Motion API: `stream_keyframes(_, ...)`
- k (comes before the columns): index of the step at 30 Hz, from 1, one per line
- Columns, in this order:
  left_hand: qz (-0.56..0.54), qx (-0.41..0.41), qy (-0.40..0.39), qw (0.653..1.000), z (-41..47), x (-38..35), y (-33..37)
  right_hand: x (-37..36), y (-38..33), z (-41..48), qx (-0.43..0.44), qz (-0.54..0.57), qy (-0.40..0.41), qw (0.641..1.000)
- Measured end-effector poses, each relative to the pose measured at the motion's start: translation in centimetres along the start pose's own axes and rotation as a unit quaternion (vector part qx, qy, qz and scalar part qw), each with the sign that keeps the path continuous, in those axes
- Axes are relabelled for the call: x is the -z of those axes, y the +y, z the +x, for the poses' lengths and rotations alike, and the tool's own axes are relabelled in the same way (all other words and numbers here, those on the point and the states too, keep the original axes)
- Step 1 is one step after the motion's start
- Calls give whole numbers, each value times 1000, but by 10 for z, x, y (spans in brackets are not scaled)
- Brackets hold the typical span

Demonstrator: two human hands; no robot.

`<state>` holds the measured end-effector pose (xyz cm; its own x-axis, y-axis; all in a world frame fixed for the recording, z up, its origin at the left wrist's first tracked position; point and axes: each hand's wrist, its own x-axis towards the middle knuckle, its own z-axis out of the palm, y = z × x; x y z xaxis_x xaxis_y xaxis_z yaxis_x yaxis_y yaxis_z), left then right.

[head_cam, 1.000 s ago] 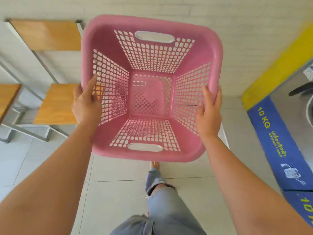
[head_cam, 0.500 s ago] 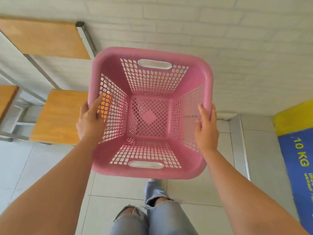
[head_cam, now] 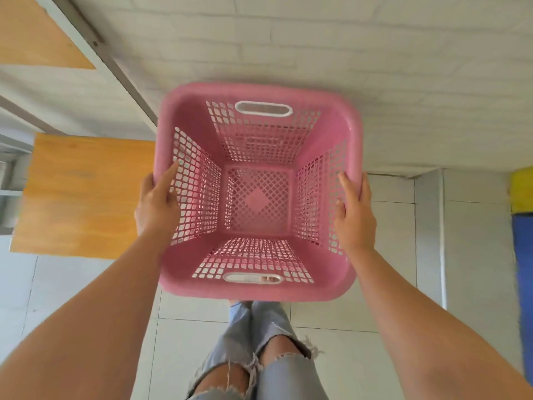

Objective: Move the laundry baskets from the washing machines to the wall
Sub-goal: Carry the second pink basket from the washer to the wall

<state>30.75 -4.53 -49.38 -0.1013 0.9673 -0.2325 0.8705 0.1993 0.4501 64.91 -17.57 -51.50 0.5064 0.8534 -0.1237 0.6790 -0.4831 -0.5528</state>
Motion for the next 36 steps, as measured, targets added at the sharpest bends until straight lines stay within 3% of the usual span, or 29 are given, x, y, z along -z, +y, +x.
stream_keyframes(14,72,32,-101,992,56,-89,-36,-83,51,36,-12,-61,-87,994)
stream_keyframes(19,114,29,-235,965,60,-97,-30,-87,45,24,-4,-151,-144,978)
stream_keyframes(23,145,23,-255,956,37,-90,-11,-70,34,4,-39,-184,-155,970)
stream_keyframes(28,200,-33,-253,946,-4,-69,18,-33,15,-22,-61,-179,-148,971)
stream_keyframes(36,230,-194,-234,925,-53,-12,44,39,-11,-104,-92,-162,-90,978)
